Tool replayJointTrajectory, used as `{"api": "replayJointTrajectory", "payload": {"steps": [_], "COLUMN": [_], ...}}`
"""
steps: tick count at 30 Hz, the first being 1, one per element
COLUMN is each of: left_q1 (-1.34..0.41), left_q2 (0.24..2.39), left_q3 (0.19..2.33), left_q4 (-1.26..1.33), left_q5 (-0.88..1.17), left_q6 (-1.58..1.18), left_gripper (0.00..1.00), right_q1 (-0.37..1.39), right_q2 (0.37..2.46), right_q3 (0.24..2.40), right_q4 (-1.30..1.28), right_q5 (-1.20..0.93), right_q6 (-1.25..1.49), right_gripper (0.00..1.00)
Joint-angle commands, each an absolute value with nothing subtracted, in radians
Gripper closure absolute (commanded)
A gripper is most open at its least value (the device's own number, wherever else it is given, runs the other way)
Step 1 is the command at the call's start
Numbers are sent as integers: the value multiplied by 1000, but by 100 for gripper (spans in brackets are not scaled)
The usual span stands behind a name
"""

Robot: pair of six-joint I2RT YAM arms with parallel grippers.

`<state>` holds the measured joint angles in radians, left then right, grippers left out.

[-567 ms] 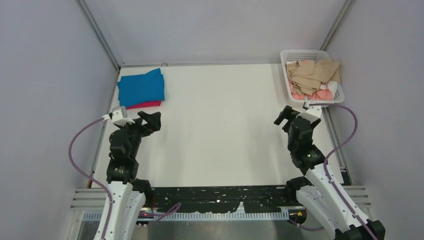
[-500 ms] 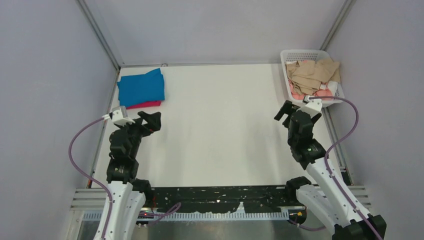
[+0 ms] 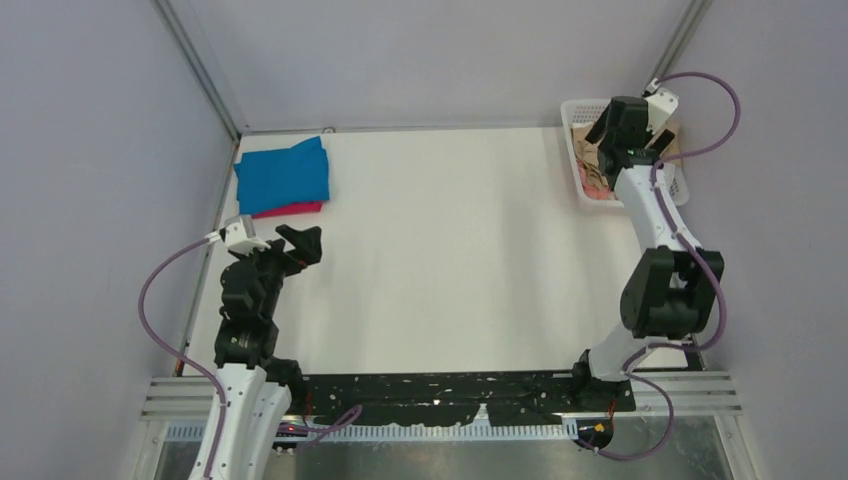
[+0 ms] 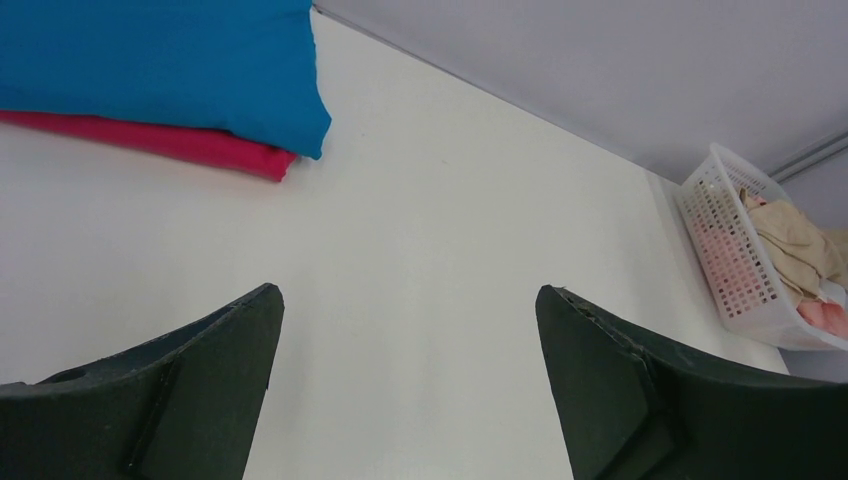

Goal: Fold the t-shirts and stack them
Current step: Grab crumpled tshirt from bin with the right arm

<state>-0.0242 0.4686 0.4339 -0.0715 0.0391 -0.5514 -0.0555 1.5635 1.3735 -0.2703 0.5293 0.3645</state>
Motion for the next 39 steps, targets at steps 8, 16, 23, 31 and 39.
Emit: {"api": "replayJointTrajectory", "payload": {"steps": [8, 16, 23, 31, 39], "left_q1": [-21, -20, -21, -21, -21], "left_q2": [380, 398, 391, 371, 369], "left_q3": [394, 396, 398, 394, 403], "left_q4": [-54, -57, -52, -70, -88], "left_q5": [-34, -29, -28, -74, -86], "left_q6": [-572, -577, -577, -583, -582], "left_gripper": [1, 1, 1, 1, 1], "right_q1": [-160, -182, -186, -186, -187], "right_q2": [2069, 2282, 2312, 2279, 2221], "right_q3": [1893, 2126, 2149, 2082, 2145], "right_q4": [-406, -407, -415, -388, -436], "right_q5": [483, 420, 431, 378, 361], "right_q6": [479, 416, 433, 419, 389], "right_gripper": [5, 10, 19, 59, 94]}}
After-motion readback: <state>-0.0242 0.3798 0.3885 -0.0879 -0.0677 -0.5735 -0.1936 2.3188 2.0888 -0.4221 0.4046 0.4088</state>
